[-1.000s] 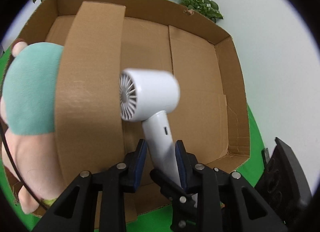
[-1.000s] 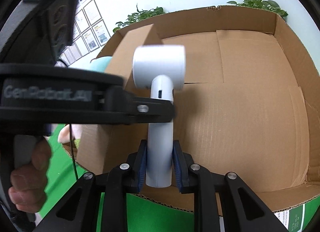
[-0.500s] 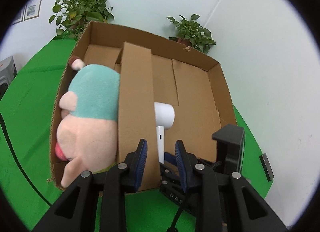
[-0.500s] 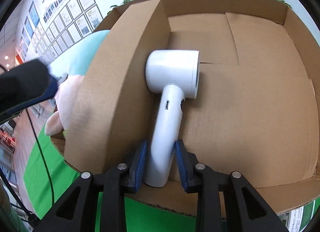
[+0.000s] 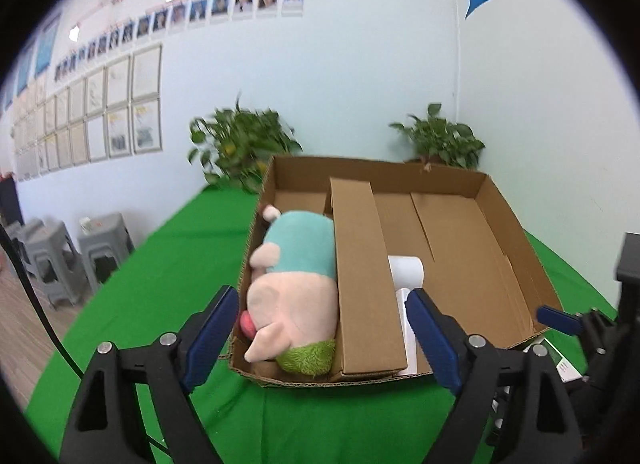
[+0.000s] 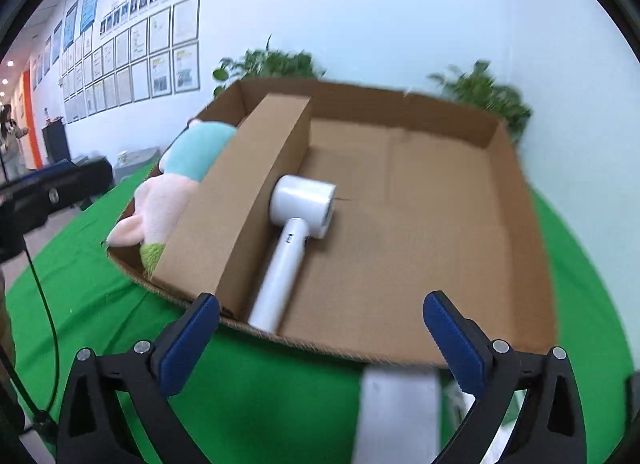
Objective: Organize objects
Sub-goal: 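Lower the hair dryer into the tray beside the brown box and release, then move the right gripper to the white rectangular device and close on it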
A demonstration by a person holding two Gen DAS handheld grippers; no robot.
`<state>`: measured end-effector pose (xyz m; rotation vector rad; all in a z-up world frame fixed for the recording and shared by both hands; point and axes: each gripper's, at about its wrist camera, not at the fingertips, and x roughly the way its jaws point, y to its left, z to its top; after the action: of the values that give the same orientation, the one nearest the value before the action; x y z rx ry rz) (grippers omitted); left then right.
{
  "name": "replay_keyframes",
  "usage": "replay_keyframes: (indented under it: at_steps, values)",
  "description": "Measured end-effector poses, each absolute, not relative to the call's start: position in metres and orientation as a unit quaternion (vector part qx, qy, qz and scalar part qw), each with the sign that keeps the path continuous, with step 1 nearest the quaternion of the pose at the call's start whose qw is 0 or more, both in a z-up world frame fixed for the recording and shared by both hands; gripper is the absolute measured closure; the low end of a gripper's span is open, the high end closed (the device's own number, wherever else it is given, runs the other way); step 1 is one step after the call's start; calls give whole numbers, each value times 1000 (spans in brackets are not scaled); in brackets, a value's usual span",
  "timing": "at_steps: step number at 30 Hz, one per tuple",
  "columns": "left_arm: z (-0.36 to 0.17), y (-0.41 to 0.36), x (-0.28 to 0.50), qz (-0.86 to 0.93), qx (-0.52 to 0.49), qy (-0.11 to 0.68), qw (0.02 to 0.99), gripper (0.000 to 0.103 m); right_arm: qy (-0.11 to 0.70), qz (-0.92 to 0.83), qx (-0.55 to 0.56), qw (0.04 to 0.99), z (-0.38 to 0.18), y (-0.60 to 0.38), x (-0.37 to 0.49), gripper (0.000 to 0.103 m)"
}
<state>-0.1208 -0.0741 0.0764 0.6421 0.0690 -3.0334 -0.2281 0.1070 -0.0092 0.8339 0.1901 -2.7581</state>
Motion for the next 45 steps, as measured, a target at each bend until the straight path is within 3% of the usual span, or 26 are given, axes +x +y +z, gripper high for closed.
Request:
replay_keyframes:
  at_steps: [9,12,14,15,16,17,18,19,20,23,24,25,27,36,45]
  values:
    - [60,-33,-88,-973,230,4,28,17,4,-950,290,119,-16,177,-174,2]
    - [58,-22,-79,-972,232,7,27,17,12,-955,278,99,-18,187,-163,9]
    - [57,-15,-75,-972,235,8,29,18,7,-958,275,86,-19,193,-161,26]
    - [56,-13,-75,-971,237,9,28,19,7,-958,275,74,-20,197,-160,48]
    - [55,-11,-74,-970,240,8,28,22,8,-959,277,60,-21,201,-159,77]
    - [54,-8,-73,-969,244,6,30,27,9,-959,279,53,-22,203,-158,92]
    - [52,-6,-73,-968,249,1,34,54,8,-958,283,54,-23,206,-157,100]
    - [50,-5,-74,-965,258,-4,40,93,7,-955,289,66,-25,207,-156,100]
    - [47,-4,-77,-961,273,-7,47,102,6,-954,292,71,-26,208,-155,100]
    - [43,-3,-74,-959,280,-4,51,100,12,-948,303,101,-30,208,-152,93]
    - [43,-2,-73,-960,277,-5,51,89,17,-945,307,109,-32,207,-151,69]
    - [43,0,-71,-961,272,-7,57,53,19,-944,306,121,-35,207,-149,31]
    - [44,2,-66,-964,259,-4,60,7,9,-941,303,151,-38,208,-146,7]
    - [26,7,-68,-958,284,0,45,6,14,-920,349,175,-64,206,-159,1]
    - [4,-2,-74,-948,316,14,42,6,33,-894,420,151,-95,199,-200,1]
